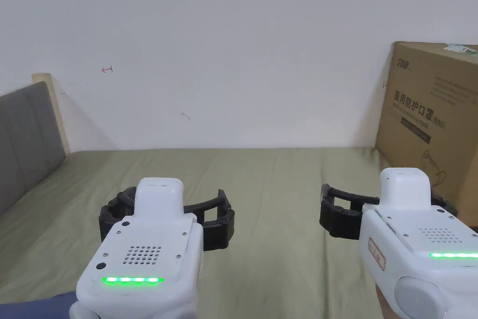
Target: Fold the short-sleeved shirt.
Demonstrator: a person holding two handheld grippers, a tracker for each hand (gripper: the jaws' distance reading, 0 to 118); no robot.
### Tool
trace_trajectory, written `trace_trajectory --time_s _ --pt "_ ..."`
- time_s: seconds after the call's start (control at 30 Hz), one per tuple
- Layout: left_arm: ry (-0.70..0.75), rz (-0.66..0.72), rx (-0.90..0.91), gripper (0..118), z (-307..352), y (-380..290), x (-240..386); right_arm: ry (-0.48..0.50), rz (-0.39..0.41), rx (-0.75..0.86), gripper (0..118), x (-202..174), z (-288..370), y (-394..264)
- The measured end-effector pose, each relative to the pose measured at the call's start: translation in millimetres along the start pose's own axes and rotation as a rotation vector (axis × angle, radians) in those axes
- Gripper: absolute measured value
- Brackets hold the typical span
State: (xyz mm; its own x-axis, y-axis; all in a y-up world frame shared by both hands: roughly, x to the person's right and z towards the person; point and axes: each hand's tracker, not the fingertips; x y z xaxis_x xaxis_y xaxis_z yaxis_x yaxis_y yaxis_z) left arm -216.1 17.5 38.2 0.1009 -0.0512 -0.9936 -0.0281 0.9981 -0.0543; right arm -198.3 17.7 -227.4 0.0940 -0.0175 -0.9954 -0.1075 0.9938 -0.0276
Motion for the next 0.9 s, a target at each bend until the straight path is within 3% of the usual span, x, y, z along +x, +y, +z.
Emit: trace_trajectory --time_s 0.4,0.9 --pt "-0.011 0.130 -0.028 118 -1.9 9.8 -10.3 0.002 -0.020 -0.019 118 0.4 1.5 1.0" --pt "0.053 0.102 -0.063 118 -1.2 12.0 -7.3 0.017 -0.012 -0.037 118 -7.3 3.8 1.3"
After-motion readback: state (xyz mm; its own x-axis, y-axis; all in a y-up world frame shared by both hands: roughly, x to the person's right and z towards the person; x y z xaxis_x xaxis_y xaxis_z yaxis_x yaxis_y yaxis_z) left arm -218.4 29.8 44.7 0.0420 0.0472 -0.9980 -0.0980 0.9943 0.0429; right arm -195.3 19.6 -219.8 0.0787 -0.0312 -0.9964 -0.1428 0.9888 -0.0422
